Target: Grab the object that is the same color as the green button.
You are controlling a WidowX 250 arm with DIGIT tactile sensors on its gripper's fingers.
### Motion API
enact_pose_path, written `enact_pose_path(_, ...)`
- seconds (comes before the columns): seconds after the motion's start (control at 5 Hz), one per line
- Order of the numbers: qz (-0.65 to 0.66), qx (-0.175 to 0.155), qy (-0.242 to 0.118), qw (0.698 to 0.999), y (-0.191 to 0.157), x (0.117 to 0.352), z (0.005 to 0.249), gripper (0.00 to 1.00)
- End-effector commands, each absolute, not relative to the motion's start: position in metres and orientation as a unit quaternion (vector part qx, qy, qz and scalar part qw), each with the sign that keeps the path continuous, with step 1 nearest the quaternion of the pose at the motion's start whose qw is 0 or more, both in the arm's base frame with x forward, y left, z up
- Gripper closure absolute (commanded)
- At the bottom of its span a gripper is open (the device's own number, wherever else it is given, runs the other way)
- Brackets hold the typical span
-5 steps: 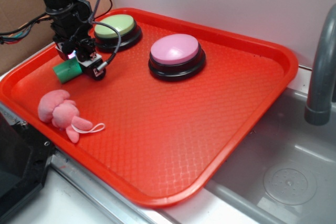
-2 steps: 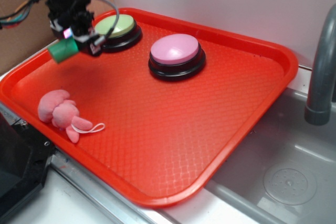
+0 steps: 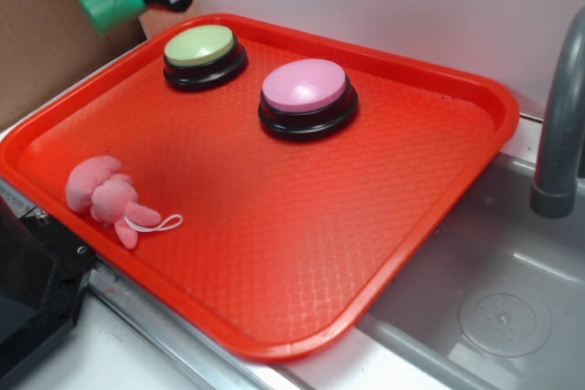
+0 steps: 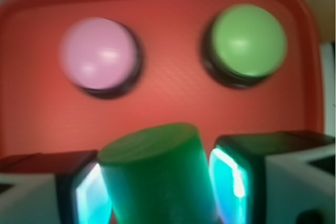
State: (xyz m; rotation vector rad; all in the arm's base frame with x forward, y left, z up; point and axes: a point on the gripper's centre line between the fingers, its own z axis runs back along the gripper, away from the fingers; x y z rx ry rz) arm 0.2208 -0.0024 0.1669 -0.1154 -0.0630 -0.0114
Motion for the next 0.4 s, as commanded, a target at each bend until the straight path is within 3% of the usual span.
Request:
enact_pose_path(0.0, -0.052, -0.112, -0.055, 0.991, -0.0349, 0.2087, 0.2001, 1.0)
enact_pose_path(0.2, -0.039, -0.08, -0.043, 0.995, -0.0278, 0.2094, 0.1948, 1.0)
